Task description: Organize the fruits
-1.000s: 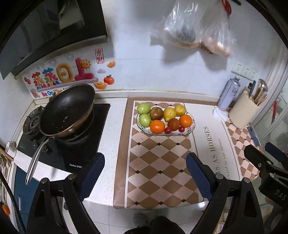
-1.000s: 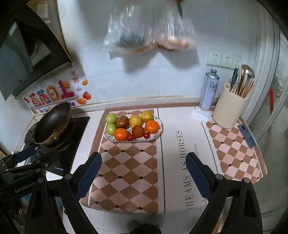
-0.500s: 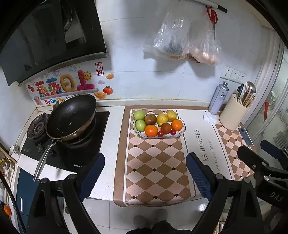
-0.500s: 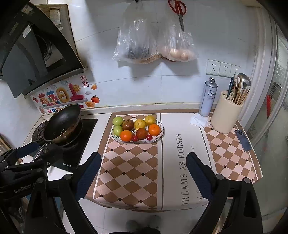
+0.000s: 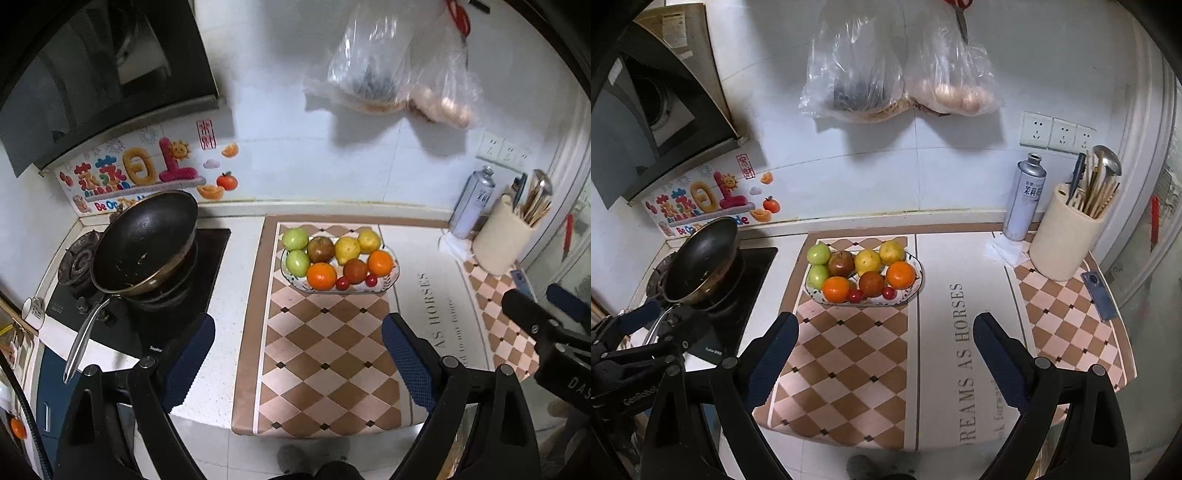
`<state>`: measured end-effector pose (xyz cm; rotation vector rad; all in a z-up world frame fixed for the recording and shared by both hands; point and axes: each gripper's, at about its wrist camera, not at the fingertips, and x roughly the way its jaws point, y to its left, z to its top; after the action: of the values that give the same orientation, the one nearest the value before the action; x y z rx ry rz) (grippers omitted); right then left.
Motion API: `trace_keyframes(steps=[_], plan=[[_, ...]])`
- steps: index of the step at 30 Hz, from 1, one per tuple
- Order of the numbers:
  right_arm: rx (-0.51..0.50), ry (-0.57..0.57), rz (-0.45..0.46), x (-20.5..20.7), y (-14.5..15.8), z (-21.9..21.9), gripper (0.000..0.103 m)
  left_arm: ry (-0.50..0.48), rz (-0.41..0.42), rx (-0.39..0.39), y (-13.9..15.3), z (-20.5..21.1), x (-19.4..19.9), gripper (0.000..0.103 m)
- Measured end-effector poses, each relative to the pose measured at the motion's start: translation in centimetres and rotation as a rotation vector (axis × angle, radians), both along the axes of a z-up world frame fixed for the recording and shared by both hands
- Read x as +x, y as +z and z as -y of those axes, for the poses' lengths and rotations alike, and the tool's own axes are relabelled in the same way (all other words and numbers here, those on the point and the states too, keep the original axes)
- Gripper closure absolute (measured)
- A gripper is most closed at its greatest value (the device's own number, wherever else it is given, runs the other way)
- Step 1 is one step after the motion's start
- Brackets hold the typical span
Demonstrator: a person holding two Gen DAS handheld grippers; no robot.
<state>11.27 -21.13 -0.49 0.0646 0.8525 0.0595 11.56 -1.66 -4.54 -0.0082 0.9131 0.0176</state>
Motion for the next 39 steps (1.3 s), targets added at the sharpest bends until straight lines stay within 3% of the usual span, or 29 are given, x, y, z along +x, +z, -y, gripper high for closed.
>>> trace_keyframes(steps=[14, 20, 24, 39], plan=[[-0.024, -0.024, -0.072, 5.7, -4.0, 0.8, 0.005, -0.004, -0.070, 0.026, -3.3, 1.8, 5.8, 0.010], [-0.028, -0.024, -0.095, 6.4, -4.8, 1.0, 0.002, 0.003, -0.079, 0.017, -3.7, 1.9, 6.4, 0.010], [-0.027, -0.026, -0.103, 6.6, -5.2, 1.3, 0.002, 0.016, -0.081, 0.017, -4.0, 1.7, 6.7, 0.002], [-0.035, -0.013, -0.102, 6.7, -4.9, 1.0, 0.002, 0.043, -0.064, 0.034, -3.9, 1.3, 6.6, 0.001]])
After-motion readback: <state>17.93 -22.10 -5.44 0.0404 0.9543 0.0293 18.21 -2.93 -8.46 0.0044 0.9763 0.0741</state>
